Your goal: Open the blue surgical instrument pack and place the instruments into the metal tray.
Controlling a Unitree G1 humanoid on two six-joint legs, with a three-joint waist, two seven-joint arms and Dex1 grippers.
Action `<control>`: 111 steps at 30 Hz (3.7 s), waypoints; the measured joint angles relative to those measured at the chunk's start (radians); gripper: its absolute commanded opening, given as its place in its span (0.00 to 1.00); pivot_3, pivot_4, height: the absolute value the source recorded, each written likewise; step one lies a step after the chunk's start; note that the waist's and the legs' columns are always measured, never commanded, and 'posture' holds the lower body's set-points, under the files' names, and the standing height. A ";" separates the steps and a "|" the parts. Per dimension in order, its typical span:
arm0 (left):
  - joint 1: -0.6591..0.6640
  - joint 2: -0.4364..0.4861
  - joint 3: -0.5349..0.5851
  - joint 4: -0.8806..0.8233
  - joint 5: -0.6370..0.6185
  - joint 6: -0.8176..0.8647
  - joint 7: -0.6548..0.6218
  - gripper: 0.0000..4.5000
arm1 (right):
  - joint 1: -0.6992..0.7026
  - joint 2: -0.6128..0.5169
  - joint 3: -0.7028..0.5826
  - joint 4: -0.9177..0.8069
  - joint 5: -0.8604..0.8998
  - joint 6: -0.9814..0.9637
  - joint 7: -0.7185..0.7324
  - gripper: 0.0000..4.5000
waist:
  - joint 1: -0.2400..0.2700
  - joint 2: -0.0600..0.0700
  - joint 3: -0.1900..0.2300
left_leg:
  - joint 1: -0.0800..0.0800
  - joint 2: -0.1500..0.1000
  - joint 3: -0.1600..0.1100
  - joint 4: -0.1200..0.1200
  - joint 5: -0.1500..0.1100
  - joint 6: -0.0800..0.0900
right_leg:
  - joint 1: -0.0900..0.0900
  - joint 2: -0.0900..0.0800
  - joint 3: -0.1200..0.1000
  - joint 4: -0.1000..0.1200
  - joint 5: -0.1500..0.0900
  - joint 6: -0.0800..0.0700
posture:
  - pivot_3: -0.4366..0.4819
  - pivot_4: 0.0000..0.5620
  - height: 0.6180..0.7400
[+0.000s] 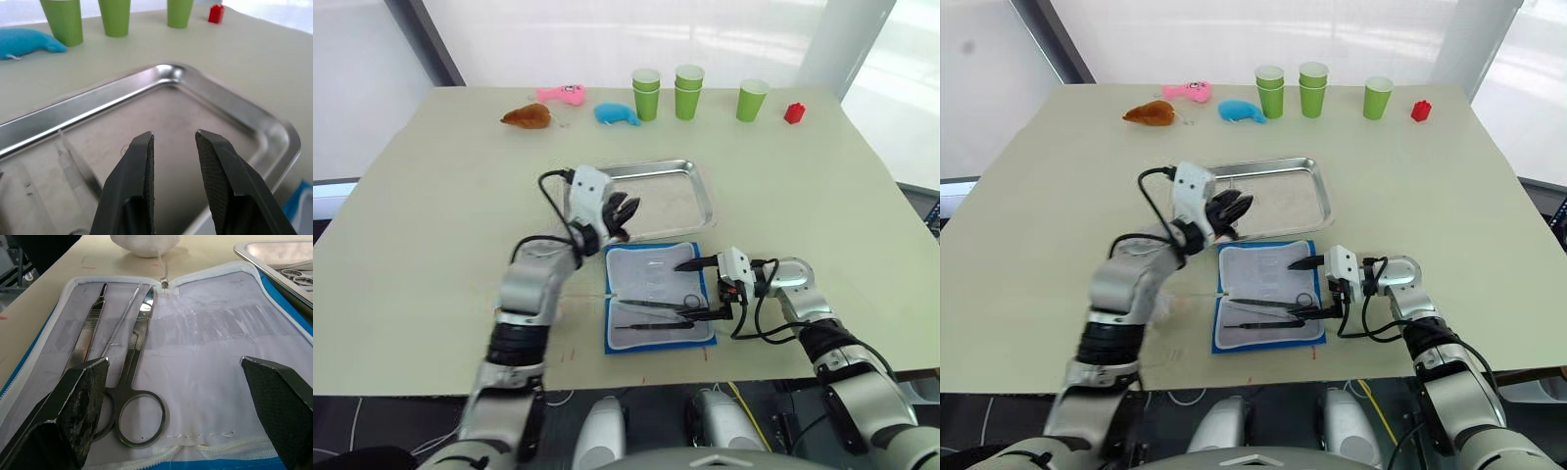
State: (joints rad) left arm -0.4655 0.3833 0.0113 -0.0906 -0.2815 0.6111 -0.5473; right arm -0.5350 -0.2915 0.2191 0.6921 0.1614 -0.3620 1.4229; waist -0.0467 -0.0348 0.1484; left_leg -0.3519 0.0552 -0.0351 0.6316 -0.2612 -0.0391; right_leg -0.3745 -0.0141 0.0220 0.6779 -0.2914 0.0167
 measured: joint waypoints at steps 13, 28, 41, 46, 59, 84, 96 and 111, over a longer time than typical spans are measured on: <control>0.120 0.465 0.089 -0.026 -0.295 -0.100 -0.789 0.31 | -0.007 0.002 0.000 0.021 -0.001 -0.011 -0.002 1.00 | 0.000 0.003 0.004 | 0.001 0.001 0.001 0.000 -0.002 0.004 | 0.000 0.000 0.000 0.000 -0.001 -0.001 | 0.48 0.27 1.00; 0.117 0.632 0.070 0.044 -0.407 -0.212 -1.013 0.98 | -0.009 0.004 0.000 0.023 0.000 -0.012 0.003 1.00 | 0.001 0.001 0.005 | 0.001 0.002 0.003 -0.001 -0.002 0.005 | -0.001 0.001 0.003 0.000 -0.003 0.002 | 0.48 0.27 1.00; 0.217 0.585 0.064 -0.034 -0.390 -0.280 -1.012 0.98 | -0.009 0.003 0.000 0.022 0.000 -0.013 0.005 1.00 | 0.002 0.001 0.005 | 0.001 0.002 0.003 0.000 -0.002 0.005 | -0.002 0.001 0.006 0.000 -0.002 0.001 | 0.48 0.27 1.00; 0.237 0.556 0.058 -0.053 -0.378 -0.315 -1.009 0.98 | 0.000 -0.007 0.000 -0.003 0.002 0.000 0.007 1.00 | 0.005 0.003 0.007 | -0.001 0.002 0.003 0.000 -0.002 0.005 | -0.002 0.001 0.006 -0.001 -0.002 0.001 | 0.48 0.27 1.00; 0.226 0.493 0.054 -0.034 -0.350 -0.378 -1.008 0.98 | 0.069 -0.075 -0.001 -0.229 0.046 0.119 0.010 1.00 | 0.013 0.014 0.017 | -0.021 -0.001 0.002 0.001 -0.004 0.008 | -0.016 -0.002 0.000 -0.006 0.000 -0.001 | 0.48 0.27 1.00; 0.375 0.327 0.005 -0.115 -0.284 -0.504 -0.904 0.98 | 0.248 -0.318 -0.158 -0.660 0.293 0.389 0.003 1.00 | 0.017 0.017 0.030 | -0.031 -0.002 0.001 0.008 -0.004 0.008 | -0.027 -0.002 -0.001 0.001 0.000 0.000 | 0.48 0.27 1.00; 0.415 0.240 -0.029 -0.028 -0.181 -0.657 -0.833 0.98 | 0.337 -0.490 -0.307 -0.829 0.436 0.516 0.029 1.00 | 0.018 0.017 0.030 | -0.030 -0.002 0.001 0.015 -0.004 0.008 | -0.023 -0.002 -0.001 0.003 0.002 0.002 | 0.48 0.27 1.00; 0.148 0.188 -0.122 0.368 -0.110 -0.859 -1.003 0.98 | 0.334 -0.527 -0.347 -0.943 0.483 0.580 -0.020 1.00 | 0.035 0.018 0.030 | -0.031 -0.002 0.001 0.019 -0.004 0.008 | -0.022 -0.002 -0.001 0.003 0.004 0.004 | 0.48 0.27 1.00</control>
State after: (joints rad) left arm -0.3179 0.5716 -0.1109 0.2774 -0.3916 -0.2482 -1.5505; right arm -0.2010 -0.8180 -0.1277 -0.2513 0.6444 0.2178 1.4030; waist -0.0115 -0.0171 0.1785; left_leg -0.3830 0.0529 -0.0341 0.6509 -0.2654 -0.0310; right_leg -0.3969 -0.0157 0.0214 0.6811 -0.2876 0.0204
